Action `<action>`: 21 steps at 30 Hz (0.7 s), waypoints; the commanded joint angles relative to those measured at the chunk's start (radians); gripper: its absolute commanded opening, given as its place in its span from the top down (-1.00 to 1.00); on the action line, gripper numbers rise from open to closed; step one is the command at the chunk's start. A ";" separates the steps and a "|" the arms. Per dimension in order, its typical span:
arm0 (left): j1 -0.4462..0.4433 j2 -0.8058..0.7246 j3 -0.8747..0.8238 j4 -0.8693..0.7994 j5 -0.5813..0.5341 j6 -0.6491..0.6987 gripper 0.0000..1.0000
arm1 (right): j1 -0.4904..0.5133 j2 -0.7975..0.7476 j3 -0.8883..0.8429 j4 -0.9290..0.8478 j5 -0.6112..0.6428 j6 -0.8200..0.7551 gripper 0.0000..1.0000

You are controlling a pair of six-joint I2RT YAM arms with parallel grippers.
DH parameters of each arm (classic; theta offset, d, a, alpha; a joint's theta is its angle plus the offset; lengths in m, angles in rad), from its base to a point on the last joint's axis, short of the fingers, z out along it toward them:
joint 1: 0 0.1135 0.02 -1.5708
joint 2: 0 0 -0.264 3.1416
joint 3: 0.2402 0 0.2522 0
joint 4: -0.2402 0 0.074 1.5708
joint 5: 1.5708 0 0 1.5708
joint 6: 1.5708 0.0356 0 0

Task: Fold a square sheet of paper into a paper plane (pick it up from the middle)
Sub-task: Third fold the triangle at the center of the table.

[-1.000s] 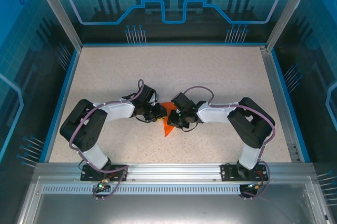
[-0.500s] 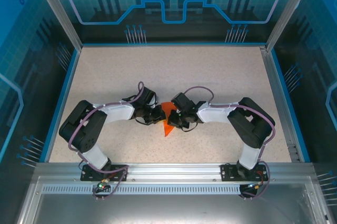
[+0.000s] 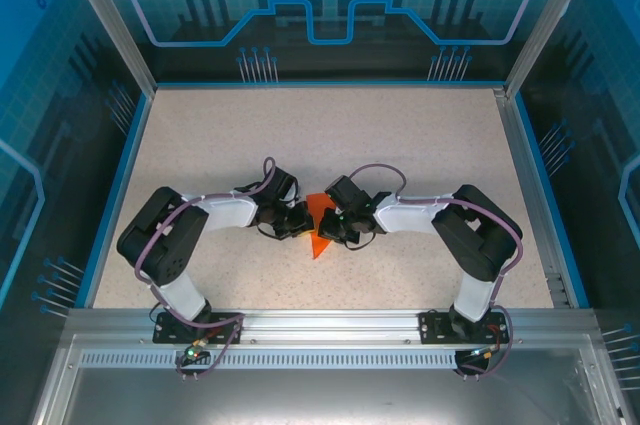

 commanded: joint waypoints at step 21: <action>-0.007 0.032 0.016 -0.111 -0.090 0.054 1.00 | -0.088 -0.075 -0.116 0.117 -0.112 -0.210 0.81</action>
